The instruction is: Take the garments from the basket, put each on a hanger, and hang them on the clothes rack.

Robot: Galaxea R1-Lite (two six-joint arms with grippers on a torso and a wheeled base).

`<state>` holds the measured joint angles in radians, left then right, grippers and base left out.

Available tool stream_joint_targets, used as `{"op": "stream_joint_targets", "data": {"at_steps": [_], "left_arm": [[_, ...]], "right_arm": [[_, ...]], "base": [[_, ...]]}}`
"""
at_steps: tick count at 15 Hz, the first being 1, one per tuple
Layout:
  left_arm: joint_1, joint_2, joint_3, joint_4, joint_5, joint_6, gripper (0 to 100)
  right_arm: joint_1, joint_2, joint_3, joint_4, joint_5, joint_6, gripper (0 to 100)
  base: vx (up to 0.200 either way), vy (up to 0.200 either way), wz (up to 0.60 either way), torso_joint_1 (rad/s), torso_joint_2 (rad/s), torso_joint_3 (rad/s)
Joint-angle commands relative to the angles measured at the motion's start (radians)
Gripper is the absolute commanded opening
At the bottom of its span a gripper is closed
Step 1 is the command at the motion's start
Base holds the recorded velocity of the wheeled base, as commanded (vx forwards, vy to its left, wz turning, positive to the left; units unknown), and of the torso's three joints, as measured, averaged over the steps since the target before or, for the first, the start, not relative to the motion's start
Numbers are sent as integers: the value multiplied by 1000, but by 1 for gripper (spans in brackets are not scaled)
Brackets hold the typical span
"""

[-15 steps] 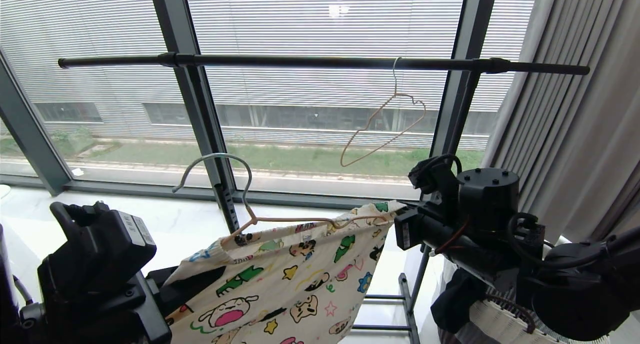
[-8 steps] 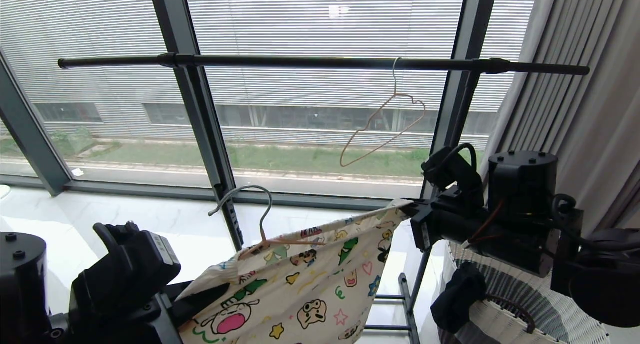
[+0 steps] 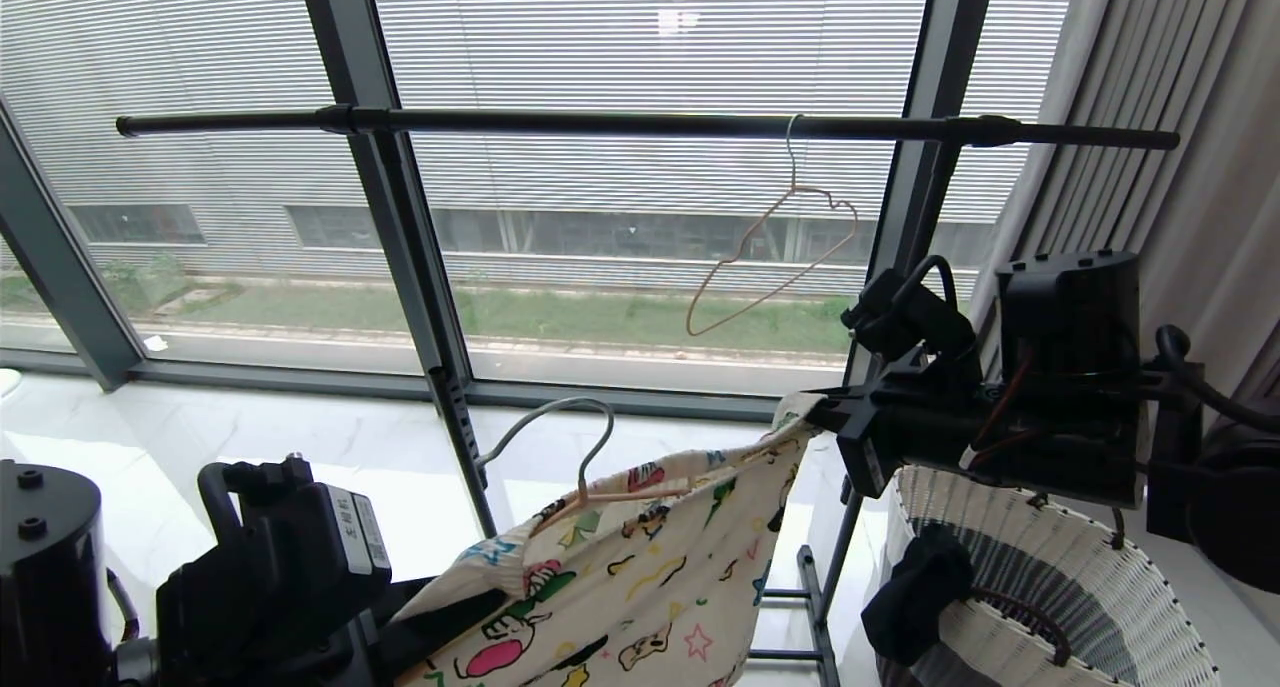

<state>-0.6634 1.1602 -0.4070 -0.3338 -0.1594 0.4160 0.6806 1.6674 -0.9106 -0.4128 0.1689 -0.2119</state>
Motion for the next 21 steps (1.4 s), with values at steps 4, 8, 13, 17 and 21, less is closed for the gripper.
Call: {"op": "stream_joint_targets", "data": {"at_steps": [4,8,13,17,21], "left_arm": [[-1,3,-1,-2,1,-2,0],[7,7,1,-2,3,-5,0],[97,38,-4,-2,3,-5,0],[65,41,-7,-40,-5,-8,0],[-38,90,-55,-53,-6,-13,0]], "right_arm": [[4,-28,-31,58,73,-6,100],[-3,-69,-51,181,135,-12,100],[2,-107,-128,342,242,-14,100],[19,-114,-137,422,254,-90,100],[19,-110,-145,503,297,-256,100]], "base": [[0,0,0,0,0,0],[0,0,0,0,0,0],[0,0,0,0,0,0],[0,0,0,0,0,0],[0,0,0,0,0,0]]}}
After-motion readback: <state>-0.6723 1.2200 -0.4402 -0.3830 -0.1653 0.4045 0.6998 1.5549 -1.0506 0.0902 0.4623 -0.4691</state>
